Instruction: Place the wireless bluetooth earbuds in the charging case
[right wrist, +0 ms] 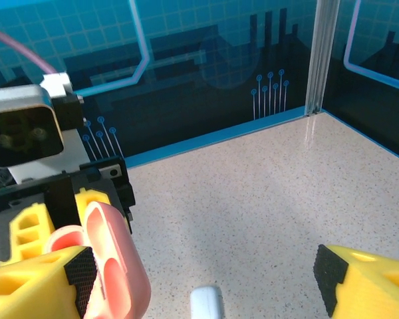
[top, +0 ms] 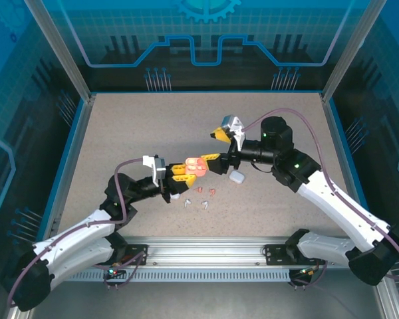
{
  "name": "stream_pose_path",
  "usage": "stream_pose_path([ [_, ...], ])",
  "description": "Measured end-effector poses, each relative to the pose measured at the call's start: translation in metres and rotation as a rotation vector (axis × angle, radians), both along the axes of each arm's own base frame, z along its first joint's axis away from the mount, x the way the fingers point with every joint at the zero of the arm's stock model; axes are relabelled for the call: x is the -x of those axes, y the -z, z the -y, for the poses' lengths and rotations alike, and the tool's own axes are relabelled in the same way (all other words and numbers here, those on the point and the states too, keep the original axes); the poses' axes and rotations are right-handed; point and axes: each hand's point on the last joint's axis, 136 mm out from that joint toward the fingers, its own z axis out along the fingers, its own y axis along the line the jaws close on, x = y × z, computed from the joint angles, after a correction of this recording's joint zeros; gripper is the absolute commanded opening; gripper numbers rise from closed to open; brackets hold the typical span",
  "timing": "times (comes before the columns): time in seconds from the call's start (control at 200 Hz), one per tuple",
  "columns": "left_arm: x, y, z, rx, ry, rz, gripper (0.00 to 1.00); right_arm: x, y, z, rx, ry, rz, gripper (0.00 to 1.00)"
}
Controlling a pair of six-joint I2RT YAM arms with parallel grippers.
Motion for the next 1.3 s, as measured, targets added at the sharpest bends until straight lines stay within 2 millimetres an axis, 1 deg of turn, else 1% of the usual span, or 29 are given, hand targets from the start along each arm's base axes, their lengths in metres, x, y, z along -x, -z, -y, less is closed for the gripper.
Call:
stream_pose_path([
  [0.095,0.002,0.004,-0.002,-0.002,-0.003,0.008,0.00,0.000,-0.008,0.013,-0.018,0.069,-0.021,0.87],
  [0.175,0.005,0.005,-0.005,-0.001,-0.012,0.026,0.00,-0.002,-0.014,0.028,-0.035,0.156,-0.038,0.87],
  [0.225,0.006,0.005,-0.007,0.003,-0.019,0.036,0.00,-0.002,-0.012,0.038,-0.037,0.212,-0.059,0.86],
  [0.29,0.009,0.005,-0.009,0.006,-0.026,0.060,0.00,-0.005,-0.001,0.050,-0.021,0.287,-0.106,0.85],
  [0.35,0.011,0.004,-0.011,0.012,-0.032,0.077,0.00,-0.009,0.015,0.059,0.012,0.354,-0.168,0.83],
  [0.4,0.012,0.003,-0.013,0.016,-0.037,0.091,0.00,-0.013,0.033,0.064,0.049,0.401,-0.229,0.81],
  [0.465,0.014,0.001,-0.015,0.021,-0.039,0.110,0.00,-0.017,0.061,0.067,0.106,0.445,-0.317,0.79],
  [0.535,0.017,-0.004,-0.016,0.034,-0.040,0.129,0.00,-0.020,0.097,0.069,0.175,0.482,-0.422,0.76],
  [0.615,0.020,-0.011,-0.019,0.052,-0.041,0.153,0.00,-0.020,0.137,0.067,0.256,0.509,-0.542,0.75],
  [0.68,0.023,-0.015,-0.021,0.065,-0.041,0.169,0.00,-0.019,0.165,0.063,0.321,0.520,-0.627,0.73],
  [0.81,0.027,-0.022,-0.024,0.083,-0.042,0.192,0.00,-0.012,0.209,0.050,0.443,0.511,-0.736,0.64],
  [0.916,0.030,-0.026,-0.026,0.093,-0.042,0.205,0.00,-0.008,0.236,0.039,0.529,0.508,-0.792,0.60],
  [1.076,0.033,-0.030,-0.028,0.103,-0.043,0.218,0.00,-0.006,0.268,0.028,0.619,0.509,-0.847,0.55],
  [1.211,0.033,-0.029,-0.028,0.101,-0.043,0.217,0.00,-0.010,0.288,0.021,0.670,0.520,-0.879,0.53],
  [1.301,0.033,-0.028,-0.028,0.099,-0.043,0.214,0.00,-0.014,0.296,0.017,0.693,0.524,-0.887,0.52],
])
